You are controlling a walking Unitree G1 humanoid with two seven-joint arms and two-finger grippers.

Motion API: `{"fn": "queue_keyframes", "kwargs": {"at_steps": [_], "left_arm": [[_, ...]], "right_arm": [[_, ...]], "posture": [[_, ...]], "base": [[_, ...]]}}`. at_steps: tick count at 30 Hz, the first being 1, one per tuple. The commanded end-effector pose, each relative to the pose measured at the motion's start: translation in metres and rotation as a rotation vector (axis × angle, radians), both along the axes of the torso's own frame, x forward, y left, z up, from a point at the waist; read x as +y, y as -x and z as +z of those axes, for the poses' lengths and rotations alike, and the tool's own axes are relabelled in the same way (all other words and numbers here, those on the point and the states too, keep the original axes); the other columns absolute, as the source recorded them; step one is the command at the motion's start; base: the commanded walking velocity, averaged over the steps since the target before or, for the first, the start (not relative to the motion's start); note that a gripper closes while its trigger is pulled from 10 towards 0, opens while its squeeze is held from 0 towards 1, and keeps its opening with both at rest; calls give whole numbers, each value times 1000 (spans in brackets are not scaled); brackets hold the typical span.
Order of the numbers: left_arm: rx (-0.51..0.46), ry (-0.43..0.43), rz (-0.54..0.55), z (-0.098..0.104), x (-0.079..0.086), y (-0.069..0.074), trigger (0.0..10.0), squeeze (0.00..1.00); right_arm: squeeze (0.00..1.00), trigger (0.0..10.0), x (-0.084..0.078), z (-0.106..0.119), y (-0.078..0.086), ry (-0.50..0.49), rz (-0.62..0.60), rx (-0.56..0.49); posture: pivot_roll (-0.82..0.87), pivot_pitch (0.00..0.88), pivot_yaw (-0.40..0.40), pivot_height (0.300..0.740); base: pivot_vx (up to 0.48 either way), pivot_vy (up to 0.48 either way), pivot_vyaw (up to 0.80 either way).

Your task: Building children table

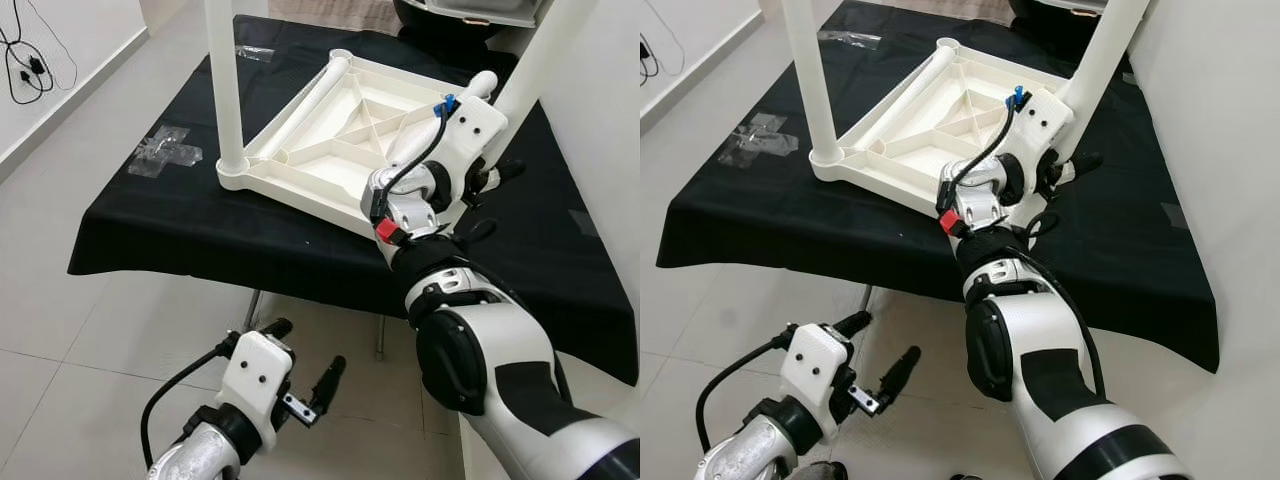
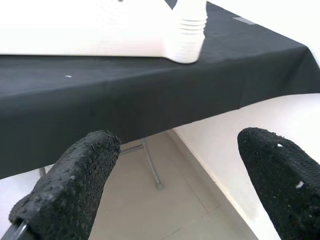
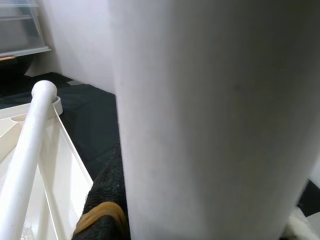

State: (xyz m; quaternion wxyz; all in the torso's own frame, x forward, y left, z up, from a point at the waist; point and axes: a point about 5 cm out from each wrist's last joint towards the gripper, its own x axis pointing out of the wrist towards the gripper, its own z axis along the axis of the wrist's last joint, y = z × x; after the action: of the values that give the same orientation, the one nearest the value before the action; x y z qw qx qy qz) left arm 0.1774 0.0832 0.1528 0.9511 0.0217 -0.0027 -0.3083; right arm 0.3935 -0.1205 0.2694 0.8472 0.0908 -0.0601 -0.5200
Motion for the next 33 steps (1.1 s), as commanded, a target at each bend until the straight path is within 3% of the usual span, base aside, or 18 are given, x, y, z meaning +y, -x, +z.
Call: {"fn": "queue_keyframes", "kwargs": {"at_steps": [1,6,28,29,31,32,33], "left_arm": [[33,-7,-14,-6,-2,3,10000,0],[30,-8,-9,-6,-1,2,10000,0],[37,-13,-7,-10,-1,2,10000,0],[37,-14,-7,-10,-1,2,10000,0],[37,-14,-7,-10,-1,2,10000,0],[37,-14,-6,-11,-1,2,10000,0],[37,-14,-6,-11,-1,2,10000,0]], "right_arm": [[0,10000,1,-28,1,-40,6,123],[0,10000,10,-33,2,-19,42,135],[0,10000,21,-28,-1,7,135,88],[259,10000,21,-27,-1,11,139,83],[259,10000,21,-26,-1,12,142,80],[0,10000,22,-25,-1,19,146,77],[0,10000,22,-25,-1,19,146,77]], "posture": [[166,196,-126,740],[167,191,-127,740],[160,173,-129,740],[159,172,-130,740],[159,172,-130,740],[158,169,-132,740],[158,169,-132,740]], "base": [[0,0,0],[0,0,0],[0,0,0],[0,0,0],[0,0,0],[0,0,0],[0,0,0]]}}
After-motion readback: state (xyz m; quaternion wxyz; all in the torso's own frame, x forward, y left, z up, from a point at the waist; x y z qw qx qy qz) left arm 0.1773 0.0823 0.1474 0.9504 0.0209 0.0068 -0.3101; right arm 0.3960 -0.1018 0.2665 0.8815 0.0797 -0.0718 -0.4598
